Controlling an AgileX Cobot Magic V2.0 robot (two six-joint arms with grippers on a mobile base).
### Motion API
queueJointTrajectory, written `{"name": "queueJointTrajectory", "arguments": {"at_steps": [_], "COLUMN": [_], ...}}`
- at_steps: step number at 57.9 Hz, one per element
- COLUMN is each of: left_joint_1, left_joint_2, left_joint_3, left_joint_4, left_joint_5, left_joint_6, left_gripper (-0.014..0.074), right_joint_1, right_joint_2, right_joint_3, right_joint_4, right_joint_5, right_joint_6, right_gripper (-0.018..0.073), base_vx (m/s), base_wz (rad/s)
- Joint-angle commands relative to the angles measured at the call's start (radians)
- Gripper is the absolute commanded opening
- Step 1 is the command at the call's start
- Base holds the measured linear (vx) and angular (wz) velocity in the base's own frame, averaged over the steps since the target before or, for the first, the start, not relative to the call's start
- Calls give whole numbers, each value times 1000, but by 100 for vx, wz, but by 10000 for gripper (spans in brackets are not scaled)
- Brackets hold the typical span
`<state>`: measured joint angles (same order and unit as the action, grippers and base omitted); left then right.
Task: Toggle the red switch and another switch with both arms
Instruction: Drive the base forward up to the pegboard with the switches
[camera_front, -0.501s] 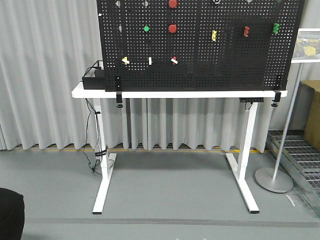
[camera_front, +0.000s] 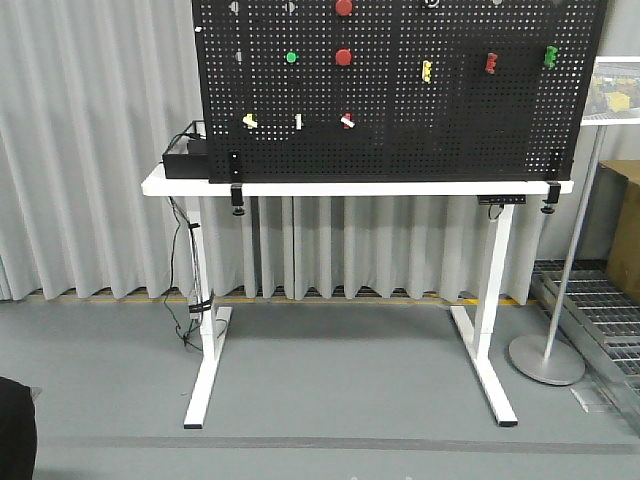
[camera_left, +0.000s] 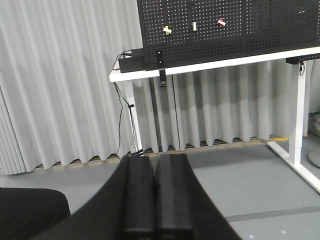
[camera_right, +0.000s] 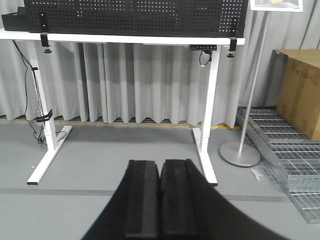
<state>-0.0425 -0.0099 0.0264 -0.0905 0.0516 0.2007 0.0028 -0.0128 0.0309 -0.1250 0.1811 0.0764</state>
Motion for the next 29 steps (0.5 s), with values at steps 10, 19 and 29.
{"name": "queueJointTrajectory", "arguments": {"at_steps": [10, 19, 29], "left_joint_1": [-1, -1, -1], "left_joint_2": [-9, -9, -9], "left_joint_3": [19, 19, 19], "left_joint_4": [-1, -1, -1], "left_joint_5": [-78, -78, -78], "left_joint_6": [-1, -1, -1], "left_gripper": [3, 3, 3], "right_joint_1": [-4, -4, -4], "right_joint_2": [-6, -6, -6], "right_joint_3": [6, 6, 6], "right_joint_4": [-6, -6, -6], "right_joint_5": [-85, -85, -85], "right_joint_6": [-2, -2, -2], "right_gripper": [-6, -6, -6], "base_vx": [0, 0, 3], "base_wz": [0, -1, -2]}}
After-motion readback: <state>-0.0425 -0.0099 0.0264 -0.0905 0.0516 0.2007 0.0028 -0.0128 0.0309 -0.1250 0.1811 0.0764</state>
